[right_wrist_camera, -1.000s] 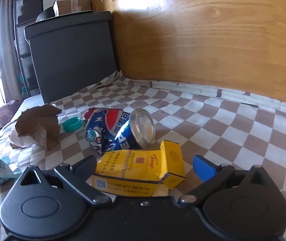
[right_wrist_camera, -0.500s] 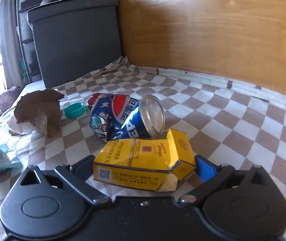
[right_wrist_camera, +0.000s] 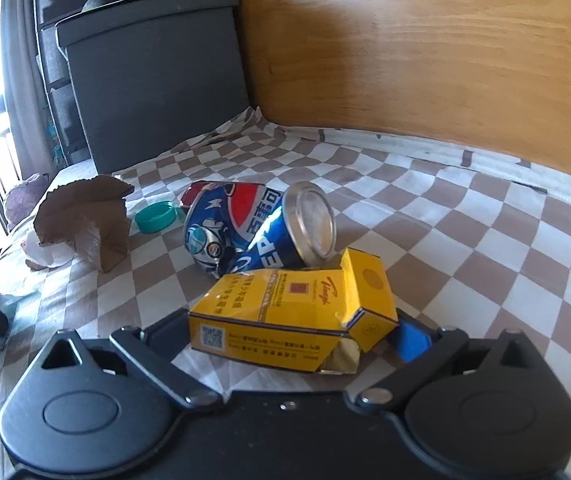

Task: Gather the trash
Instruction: 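Grasp the yellow cigarette box with the right tool while the left tool approaches the teal wrapper, then close the left tool on the teal wrapper while the right tool holds the yellow box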

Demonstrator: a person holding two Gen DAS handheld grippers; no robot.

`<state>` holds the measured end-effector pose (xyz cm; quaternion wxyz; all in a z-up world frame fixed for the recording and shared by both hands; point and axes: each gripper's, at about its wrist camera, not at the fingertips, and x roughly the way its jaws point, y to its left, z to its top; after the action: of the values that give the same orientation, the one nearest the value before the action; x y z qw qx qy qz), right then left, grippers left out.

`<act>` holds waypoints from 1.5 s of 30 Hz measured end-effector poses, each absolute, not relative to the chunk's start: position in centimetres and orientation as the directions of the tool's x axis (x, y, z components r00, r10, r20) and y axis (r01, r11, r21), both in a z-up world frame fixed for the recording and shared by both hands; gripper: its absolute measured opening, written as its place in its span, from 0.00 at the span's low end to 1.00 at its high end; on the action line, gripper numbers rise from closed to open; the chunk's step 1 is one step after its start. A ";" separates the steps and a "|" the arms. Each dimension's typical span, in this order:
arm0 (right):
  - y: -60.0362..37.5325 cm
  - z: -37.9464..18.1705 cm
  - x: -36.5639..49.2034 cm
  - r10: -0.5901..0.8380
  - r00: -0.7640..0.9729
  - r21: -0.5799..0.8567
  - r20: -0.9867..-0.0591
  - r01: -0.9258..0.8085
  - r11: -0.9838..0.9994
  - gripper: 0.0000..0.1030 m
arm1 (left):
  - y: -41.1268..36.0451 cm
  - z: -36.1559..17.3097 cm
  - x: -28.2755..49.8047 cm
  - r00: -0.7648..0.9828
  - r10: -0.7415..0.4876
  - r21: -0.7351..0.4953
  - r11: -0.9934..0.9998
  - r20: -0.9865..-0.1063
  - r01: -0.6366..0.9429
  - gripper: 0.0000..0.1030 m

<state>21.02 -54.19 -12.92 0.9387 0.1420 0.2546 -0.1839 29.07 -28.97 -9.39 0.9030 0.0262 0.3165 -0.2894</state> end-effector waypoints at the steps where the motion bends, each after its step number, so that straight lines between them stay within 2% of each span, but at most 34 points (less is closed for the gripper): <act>1: -54.3 -12.9 21.0 -0.274 0.801 0.179 -0.532 0.423 0.888 0.98 | -28.9 -9.6 29.1 0.630 -0.504 -0.141 0.834 -0.592 0.534 0.61; 6: -54.5 -13.0 20.7 -0.282 0.800 0.193 -0.529 0.438 0.878 0.95 | -28.6 -9.8 29.2 0.636 -0.500 -0.158 0.842 -0.588 0.515 0.52; 8: -54.4 -12.9 20.5 -0.280 0.805 0.192 -0.524 0.432 0.881 0.93 | -28.4 -9.8 29.3 0.643 -0.495 -0.168 0.849 -0.585 0.501 0.41; 10: -54.2 -12.8 20.4 -0.270 0.812 0.190 -0.517 0.417 0.889 0.91 | -28.1 -9.7 29.4 0.652 -0.486 -0.177 0.858 -0.583 0.481 0.16; 11: -54.1 -12.7 20.4 -0.267 0.815 0.184 -0.514 0.409 0.894 0.91 | -28.0 -9.7 29.5 0.657 -0.479 -0.180 0.864 -0.582 0.470 0.11; 23: -52.9 -11.6 20.0 -0.238 0.847 0.173 -0.475 0.355 0.919 0.89 | -26.4 -8.2 28.6 0.699 -0.477 -0.164 0.869 -0.532 0.468 0.06; 28: -52.0 -10.7 19.3 -0.236 0.864 0.170 -0.444 0.340 0.925 0.89 | -25.9 -6.9 27.1 0.724 -0.472 -0.110 0.866 -0.503 0.488 0.06; 45: -44.5 -7.8 17.4 -0.171 0.873 0.143 -0.456 0.261 0.955 0.89 | -20.8 -5.5 23.1 0.759 -0.444 -0.097 0.884 -0.475 0.457 0.06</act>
<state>17.39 -44.52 -7.78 0.9625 0.1008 0.2253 -0.1122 23.13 -20.76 -5.53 0.9378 0.0121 0.2502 -0.2402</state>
